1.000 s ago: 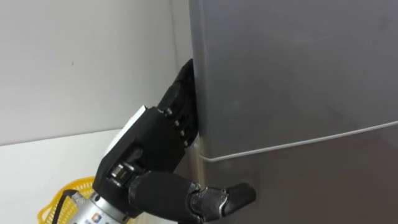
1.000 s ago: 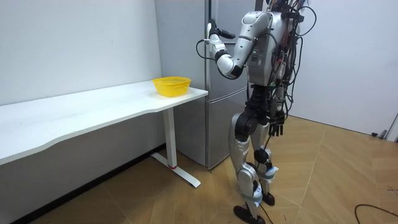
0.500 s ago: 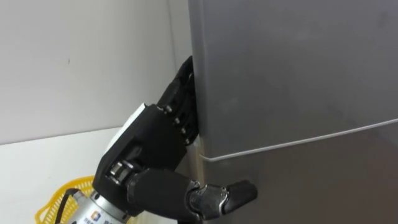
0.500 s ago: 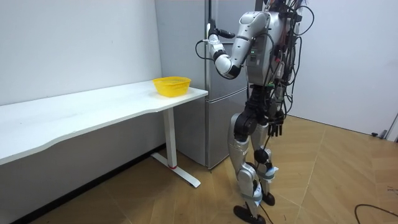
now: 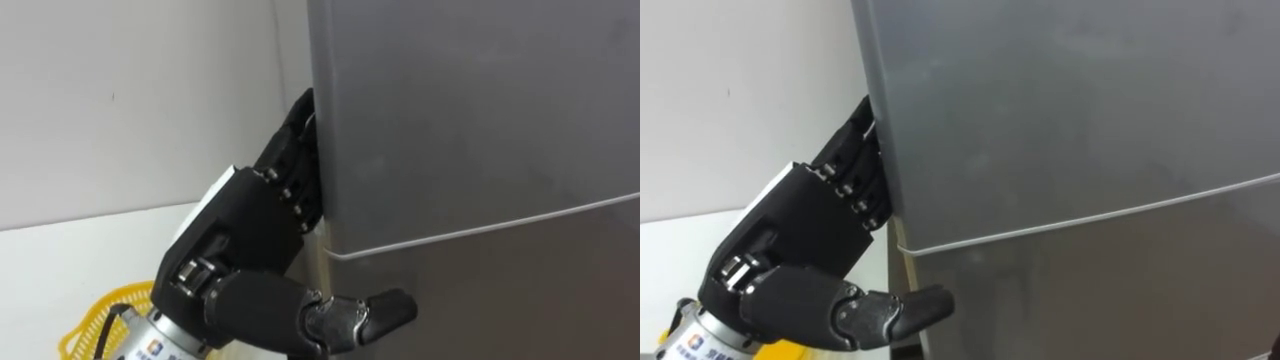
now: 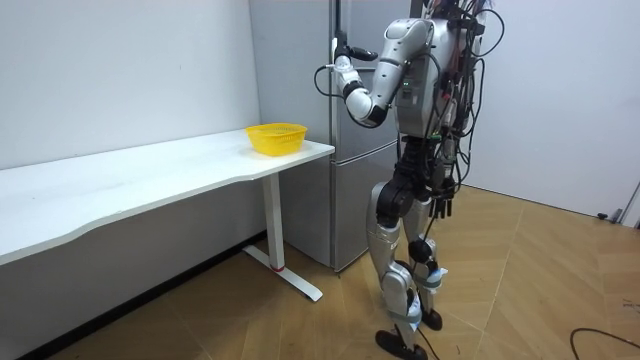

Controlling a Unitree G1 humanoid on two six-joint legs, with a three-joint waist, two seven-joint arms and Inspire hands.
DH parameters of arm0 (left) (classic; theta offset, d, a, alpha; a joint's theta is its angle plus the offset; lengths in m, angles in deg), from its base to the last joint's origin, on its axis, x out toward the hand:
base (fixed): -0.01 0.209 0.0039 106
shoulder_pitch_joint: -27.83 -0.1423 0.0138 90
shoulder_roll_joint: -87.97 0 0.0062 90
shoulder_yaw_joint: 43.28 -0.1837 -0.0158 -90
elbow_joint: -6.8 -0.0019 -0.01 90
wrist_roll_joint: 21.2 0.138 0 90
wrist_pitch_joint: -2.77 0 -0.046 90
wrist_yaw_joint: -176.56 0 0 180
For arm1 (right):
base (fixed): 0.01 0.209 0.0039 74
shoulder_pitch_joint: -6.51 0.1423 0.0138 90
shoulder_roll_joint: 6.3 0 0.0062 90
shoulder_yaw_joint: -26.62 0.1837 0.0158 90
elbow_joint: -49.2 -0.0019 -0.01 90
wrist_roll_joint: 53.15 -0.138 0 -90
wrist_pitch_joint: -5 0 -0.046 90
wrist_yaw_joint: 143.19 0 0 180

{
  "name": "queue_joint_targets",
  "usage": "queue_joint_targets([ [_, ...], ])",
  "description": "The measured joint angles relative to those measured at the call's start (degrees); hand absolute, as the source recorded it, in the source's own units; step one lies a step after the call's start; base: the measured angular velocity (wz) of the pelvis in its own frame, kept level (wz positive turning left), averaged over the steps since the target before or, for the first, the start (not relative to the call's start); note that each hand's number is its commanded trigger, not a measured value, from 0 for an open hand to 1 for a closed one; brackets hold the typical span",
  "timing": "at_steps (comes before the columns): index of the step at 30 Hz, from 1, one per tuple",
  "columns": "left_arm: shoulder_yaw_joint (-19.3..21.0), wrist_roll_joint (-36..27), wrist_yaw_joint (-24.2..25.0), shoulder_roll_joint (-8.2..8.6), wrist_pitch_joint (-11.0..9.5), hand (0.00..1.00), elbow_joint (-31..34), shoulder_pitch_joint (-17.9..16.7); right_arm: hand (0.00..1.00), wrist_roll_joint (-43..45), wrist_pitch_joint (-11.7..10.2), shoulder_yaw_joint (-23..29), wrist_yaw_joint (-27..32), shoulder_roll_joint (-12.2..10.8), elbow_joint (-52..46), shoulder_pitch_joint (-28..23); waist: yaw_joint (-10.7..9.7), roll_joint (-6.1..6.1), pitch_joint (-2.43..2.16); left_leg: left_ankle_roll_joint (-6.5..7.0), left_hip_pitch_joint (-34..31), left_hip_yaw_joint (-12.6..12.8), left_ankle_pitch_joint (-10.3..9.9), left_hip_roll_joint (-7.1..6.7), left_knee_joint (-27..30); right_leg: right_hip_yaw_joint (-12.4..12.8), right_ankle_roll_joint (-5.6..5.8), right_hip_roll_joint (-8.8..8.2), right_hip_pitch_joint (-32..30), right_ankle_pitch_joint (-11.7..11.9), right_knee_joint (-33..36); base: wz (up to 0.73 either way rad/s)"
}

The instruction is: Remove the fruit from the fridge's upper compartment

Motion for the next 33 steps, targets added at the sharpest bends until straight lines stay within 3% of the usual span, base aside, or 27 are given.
queue_joint_targets([
  [2, 0.4, 0.0, -0.3, 0.36, 0.0, 0.97, -0.3, 0.0, 0.0, 0.0, 0.0, 0.0, -0.2, 0.0, 0.0, -0.1, 0.0, -0.47, 0.0, 0.0, 0.0, 0.0, 0.0, 0.0, 0.0, 0.1, 0.0, -0.01, 0.0, 0.0, 0.0, 0.08],
  [3, 0.6, 0.0, -0.3, 0.37, 0.0, 0.35, -0.3, 0.0, 0.0, 0.0, 0.0, 0.0, -0.2, 0.0, 0.0, -0.2, 0.0, -0.6, -0.03, 0.0, 0.0, 0.0, 0.0, 0.0, 0.0, 0.2, 0.0, 0.0, 0.0, 0.0, 0.0, 0.08],
  [4, 0.6, 0.0, -0.3, 0.18, -0.1, 0.0, -0.3, 0.0, 0.0, 0.0, 0.0, 0.0, -0.2, 0.0, 0.0, -0.3, 0.0, -0.84, -0.11, 0.0, 0.0, 0.0, 0.0, 0.02, 0.0, 0.2, 0.0, -0.01, 0.1, 0.0, 0.0, 0.08],
  [10, -0.6, -2.5, 2.7, 0.39, -1.5, 0.0, -0.3, 0.9, 0.0, 0.0, -0.1, 0.0, -0.2, 0.0, -0.3, -0.4, 0.0, -1.15, -0.11, 0.0, 0.1, 0.4, 0.0, -0.01, 0.0, 1.5, 0.11, -0.02, 0.1, 0.2, 0.0, 0.01],
  [20, -12.9, -8.9, 13.4, 0.3, -2.0, 0.0, -0.3, 10.7, 0.0, -0.4, -0.2, 0.0, 0.0, 0.1, -1.2, -0.2, -1.2, -0.76, -0.07, 0.0, 0.8, 3.0, 0.0, 0.38, 0.0, 2.1, 0.14, 0.26, 0.2, 0.2, 0.0, -0.15],
  [24, -13.6, -9.2, 18.1, 0.3, -1.8, 0.0, -0.3, 11.2, 0.0, -0.4, -0.1, 0.0, -0.1, 0.4, -1.7, -0.5, -1.8, 0.26, -0.56, -0.01, 1.3, 4.3, 0.0, 0.65, 0.0, 3.2, 0.1, 0.61, 0.1, 0.2, 0.0, -0.21],
  [27, -13.9, -9.2, 21.5, 0.09, -1.2, 0.0, -0.3, 11.2, 0.0, -0.6, -0.2, 0.0, -0.1, 0.5, -1.7, -0.7, -2.0, 0.41, -0.55, -0.02, 2.0, 5.5, 0.0, 1.06, -0.1, 3.2, -0.16, 0.88, 0.2, 0.4, 0.1, -0.09],
  [33, -15.4, -9.2, 24.4, -0.15, -1.1, 0.0, -0.3, 11.2, 0.0, -0.6, -1.0, 0.0, 0.2, 1.3, -1.5, -0.1, -2.7, 0.29, -0.47, -0.02, 2.1, 5.5, 0.0, 1.12, -0.6, 3.1, -0.32, 1.04, -0.1, 0.4, 0.0, 0.02],
])
